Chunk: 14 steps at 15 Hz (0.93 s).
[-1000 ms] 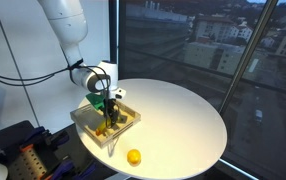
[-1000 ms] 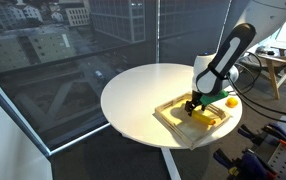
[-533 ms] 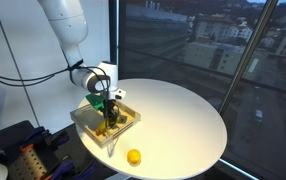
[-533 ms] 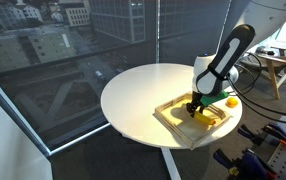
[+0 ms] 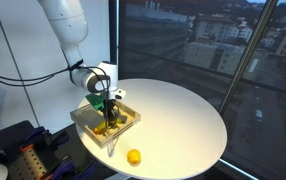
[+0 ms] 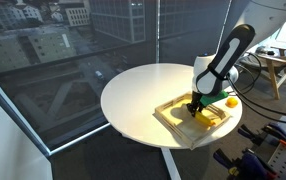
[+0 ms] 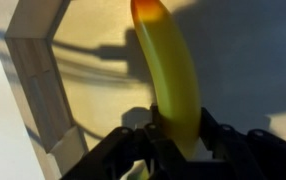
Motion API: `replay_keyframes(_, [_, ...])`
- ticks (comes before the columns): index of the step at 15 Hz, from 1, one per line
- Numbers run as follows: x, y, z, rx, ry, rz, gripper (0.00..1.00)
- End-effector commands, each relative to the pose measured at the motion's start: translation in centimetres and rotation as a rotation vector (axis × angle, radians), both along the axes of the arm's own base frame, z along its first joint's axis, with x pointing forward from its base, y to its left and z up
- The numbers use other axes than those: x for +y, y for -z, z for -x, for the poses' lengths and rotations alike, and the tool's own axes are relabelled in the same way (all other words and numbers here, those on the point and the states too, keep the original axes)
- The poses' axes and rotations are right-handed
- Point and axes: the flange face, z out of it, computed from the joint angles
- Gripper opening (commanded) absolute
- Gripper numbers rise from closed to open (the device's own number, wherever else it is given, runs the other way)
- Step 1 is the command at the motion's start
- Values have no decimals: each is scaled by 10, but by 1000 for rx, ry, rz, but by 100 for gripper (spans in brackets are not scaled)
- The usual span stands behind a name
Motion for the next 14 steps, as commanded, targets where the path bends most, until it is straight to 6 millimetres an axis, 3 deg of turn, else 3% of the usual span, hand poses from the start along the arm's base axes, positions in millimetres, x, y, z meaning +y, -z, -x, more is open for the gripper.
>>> replay_keyframes(1, [1, -9, -5, 2, -10, -12, 16])
replay_keyframes(14, [2, -26, -17, -11, -24, -14, 16])
